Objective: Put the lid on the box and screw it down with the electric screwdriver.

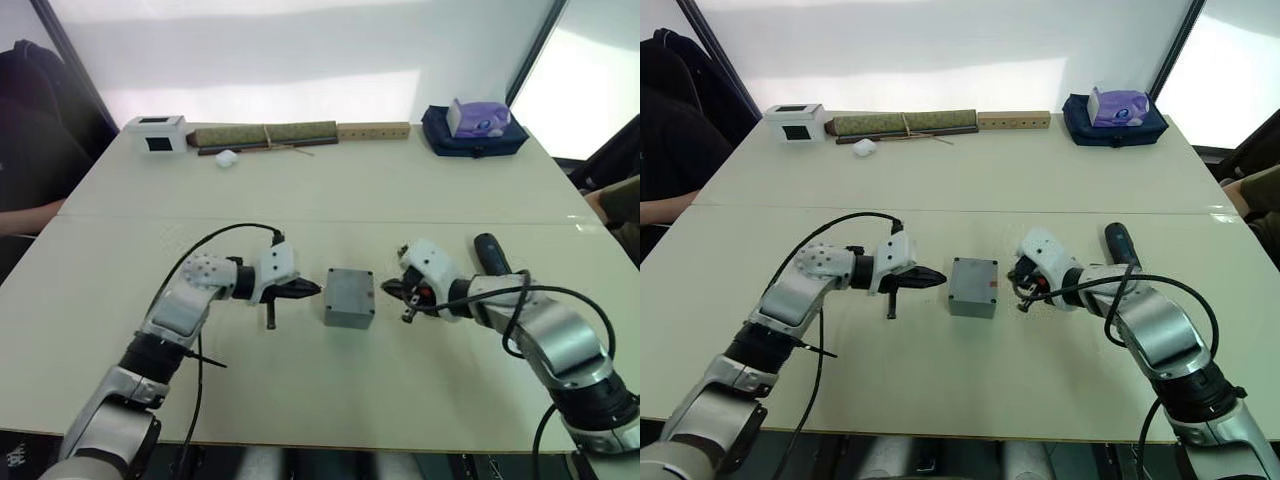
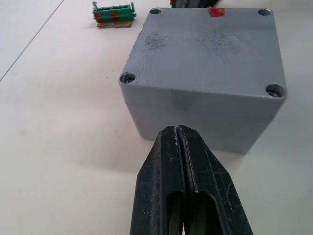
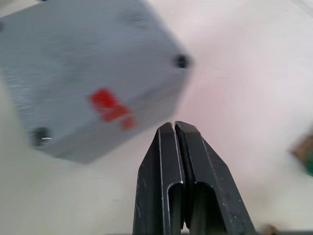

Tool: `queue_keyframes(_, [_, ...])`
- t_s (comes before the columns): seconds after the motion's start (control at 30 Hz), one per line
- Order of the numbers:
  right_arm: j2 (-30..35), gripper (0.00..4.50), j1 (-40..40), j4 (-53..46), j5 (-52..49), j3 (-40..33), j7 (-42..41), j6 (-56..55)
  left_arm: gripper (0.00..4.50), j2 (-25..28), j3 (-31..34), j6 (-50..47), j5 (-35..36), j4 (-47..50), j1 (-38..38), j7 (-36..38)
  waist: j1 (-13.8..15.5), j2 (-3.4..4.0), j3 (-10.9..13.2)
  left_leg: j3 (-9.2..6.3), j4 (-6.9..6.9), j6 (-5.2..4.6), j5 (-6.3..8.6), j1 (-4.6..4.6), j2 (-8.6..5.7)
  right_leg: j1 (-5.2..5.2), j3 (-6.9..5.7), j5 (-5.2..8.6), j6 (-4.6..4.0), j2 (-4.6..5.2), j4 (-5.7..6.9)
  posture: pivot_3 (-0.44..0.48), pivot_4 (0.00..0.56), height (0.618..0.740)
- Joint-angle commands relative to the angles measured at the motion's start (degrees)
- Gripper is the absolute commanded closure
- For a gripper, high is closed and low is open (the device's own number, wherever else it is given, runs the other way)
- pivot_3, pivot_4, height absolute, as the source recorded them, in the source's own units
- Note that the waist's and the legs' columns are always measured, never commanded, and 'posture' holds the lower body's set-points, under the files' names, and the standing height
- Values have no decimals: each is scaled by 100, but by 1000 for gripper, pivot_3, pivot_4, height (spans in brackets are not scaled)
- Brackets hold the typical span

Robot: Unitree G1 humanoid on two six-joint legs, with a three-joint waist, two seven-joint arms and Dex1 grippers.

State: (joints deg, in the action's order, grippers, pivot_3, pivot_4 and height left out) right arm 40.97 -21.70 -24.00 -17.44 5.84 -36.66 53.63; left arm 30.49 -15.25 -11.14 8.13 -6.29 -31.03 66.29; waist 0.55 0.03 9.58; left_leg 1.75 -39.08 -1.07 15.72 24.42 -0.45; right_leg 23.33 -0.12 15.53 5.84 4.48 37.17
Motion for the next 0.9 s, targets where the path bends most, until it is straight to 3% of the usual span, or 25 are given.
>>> queue_keyframes(0.03, [-130,4481,-114,233,306,-365,455,-443,4500,212,360,-326,423,725,57,107,-8,0,0,0,0,0,0,0,1,0,0,0,0,0,-1,0,150,740])
queue_keyframes(0.13, [-392,3677,-287,741,348,-558,697,-629,4500,306,574,-648,655,1111,17,-3,-9,0,0,1,0,0,0,-1,0,-1,1,0,0,1,0,0,150,740])
queue_keyframes(0.33, [-842,1275,-736,1854,486,-457,852,-918,4500,322,855,-1128,913,1545,-311,-344,-7,-1,1,1,0,0,0,0,0,-1,0,0,0,-14,0,0,150,740])
queue_keyframes(0.63, [-1228,1275,-1333,3076,609,-588,1084,-1043,4500,206,730,-1293,953,1652,-467,-546,-37,-1,1,2,0,1,-1,-1,3,-1,1,0,1,-24,1,0,150,740])
queue_keyframes(0.9, [-1276,1275,-1415,3251,579,-620,1022,-1062,4500,180,693,-1298,949,1679,-468,-570,-47,0,1,2,0,1,-1,0,5,-1,2,0,1,-27,1,0,150,740])
